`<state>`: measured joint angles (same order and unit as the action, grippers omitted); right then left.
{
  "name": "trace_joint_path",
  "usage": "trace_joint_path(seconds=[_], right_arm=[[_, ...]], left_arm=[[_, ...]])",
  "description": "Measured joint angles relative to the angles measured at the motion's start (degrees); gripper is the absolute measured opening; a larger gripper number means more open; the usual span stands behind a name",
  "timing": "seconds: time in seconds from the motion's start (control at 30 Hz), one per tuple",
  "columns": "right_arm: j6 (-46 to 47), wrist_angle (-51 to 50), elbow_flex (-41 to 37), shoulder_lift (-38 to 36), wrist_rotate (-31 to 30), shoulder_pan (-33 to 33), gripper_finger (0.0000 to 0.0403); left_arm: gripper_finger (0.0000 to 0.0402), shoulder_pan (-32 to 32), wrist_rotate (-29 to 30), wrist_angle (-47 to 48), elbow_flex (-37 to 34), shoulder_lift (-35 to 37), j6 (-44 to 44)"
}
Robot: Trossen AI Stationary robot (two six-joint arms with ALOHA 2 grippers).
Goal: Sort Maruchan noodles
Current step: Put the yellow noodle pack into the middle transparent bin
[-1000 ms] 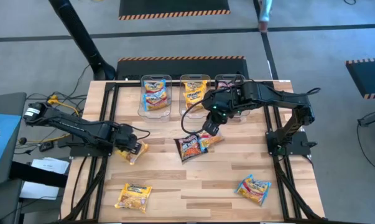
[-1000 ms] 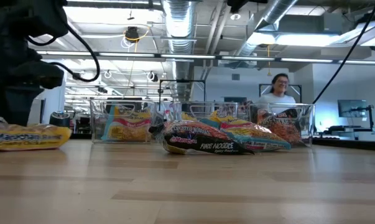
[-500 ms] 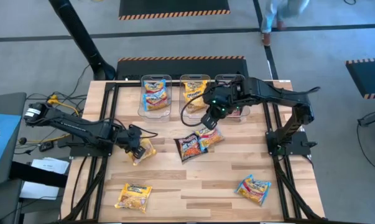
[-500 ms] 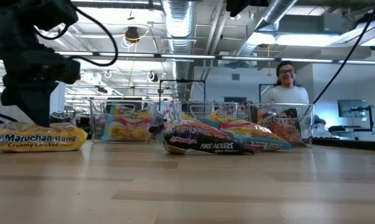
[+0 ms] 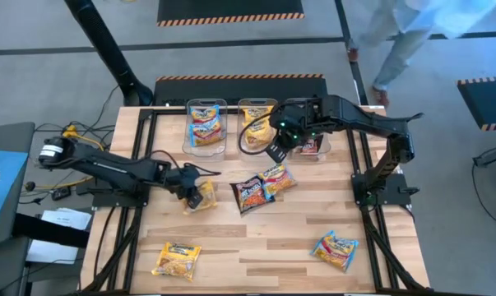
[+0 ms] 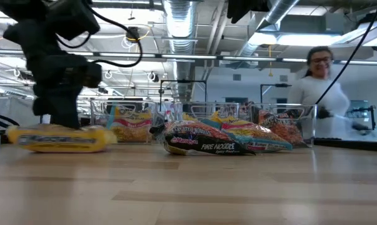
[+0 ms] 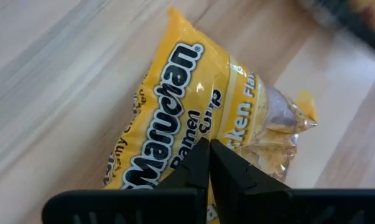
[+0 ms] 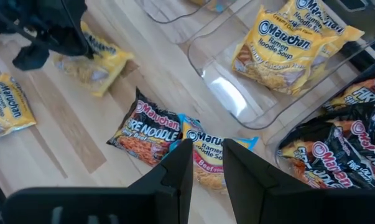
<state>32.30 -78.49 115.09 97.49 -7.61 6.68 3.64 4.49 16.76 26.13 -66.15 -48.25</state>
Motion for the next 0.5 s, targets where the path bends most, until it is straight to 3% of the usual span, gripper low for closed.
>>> trace_joint_path(seconds=[0.23,0.5], right_arm=[[-1.27,0.04,0.00,0.00,0.04,1.02,0.0113],[-1.26,-0.12,0.00,0.00,0.28,0.82,0.0113]], left_arm=[[0.0000,-2.34,-1.17,-8.79,2.17,-8.02,1.06],[0.0000,-3.69,-4.06,-8.82,7.79,-14.30,5.57]])
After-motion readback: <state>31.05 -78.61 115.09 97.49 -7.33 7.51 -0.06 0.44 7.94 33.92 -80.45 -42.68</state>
